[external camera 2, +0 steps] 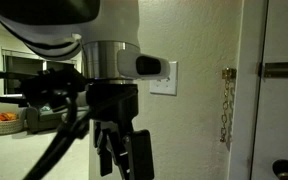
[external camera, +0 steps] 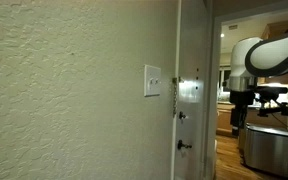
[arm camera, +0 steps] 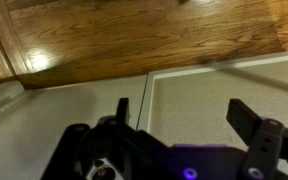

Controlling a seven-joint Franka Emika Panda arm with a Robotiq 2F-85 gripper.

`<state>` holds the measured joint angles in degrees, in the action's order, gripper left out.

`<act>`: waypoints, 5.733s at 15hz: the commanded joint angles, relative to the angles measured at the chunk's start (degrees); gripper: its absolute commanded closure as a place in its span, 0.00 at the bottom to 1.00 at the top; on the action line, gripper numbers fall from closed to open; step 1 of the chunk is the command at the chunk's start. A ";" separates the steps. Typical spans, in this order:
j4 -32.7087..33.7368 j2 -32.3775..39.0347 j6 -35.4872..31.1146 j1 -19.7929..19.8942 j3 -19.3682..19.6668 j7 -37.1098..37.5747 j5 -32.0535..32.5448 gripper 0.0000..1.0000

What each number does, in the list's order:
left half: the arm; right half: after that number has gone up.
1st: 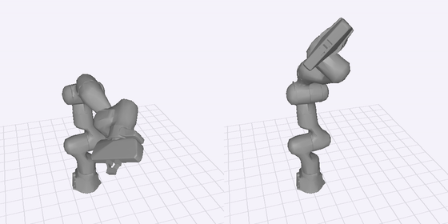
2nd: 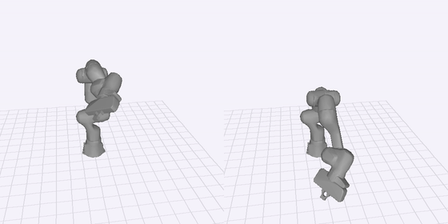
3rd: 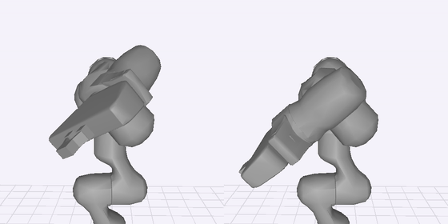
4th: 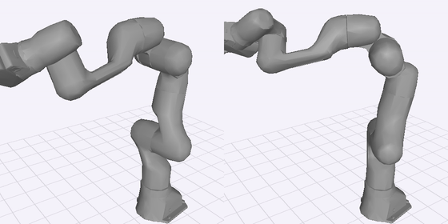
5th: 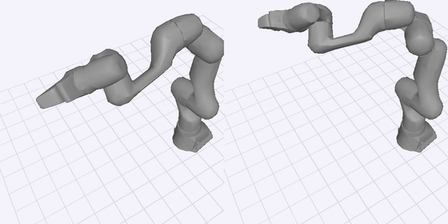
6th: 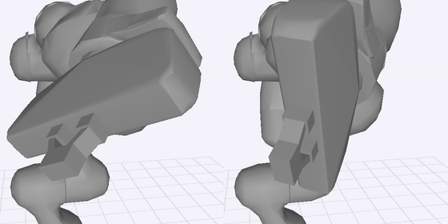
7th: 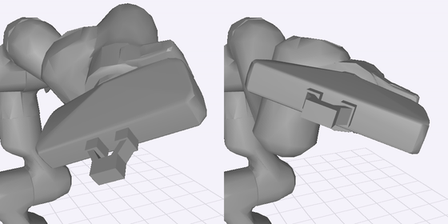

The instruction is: Turn off the light switch on the left

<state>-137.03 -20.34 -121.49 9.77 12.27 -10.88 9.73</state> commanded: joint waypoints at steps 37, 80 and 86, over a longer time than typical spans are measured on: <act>8.31 0.94 0.11 -7.71 -8.26 1.37 -10.44 0.00; 36.27 17.08 -14.91 -9.32 -12.14 14.07 -8.59 0.94; 36.74 18.63 -14.35 -9.37 -11.96 13.75 -7.90 0.93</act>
<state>-100.52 -2.28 -135.42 0.20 0.34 1.44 0.43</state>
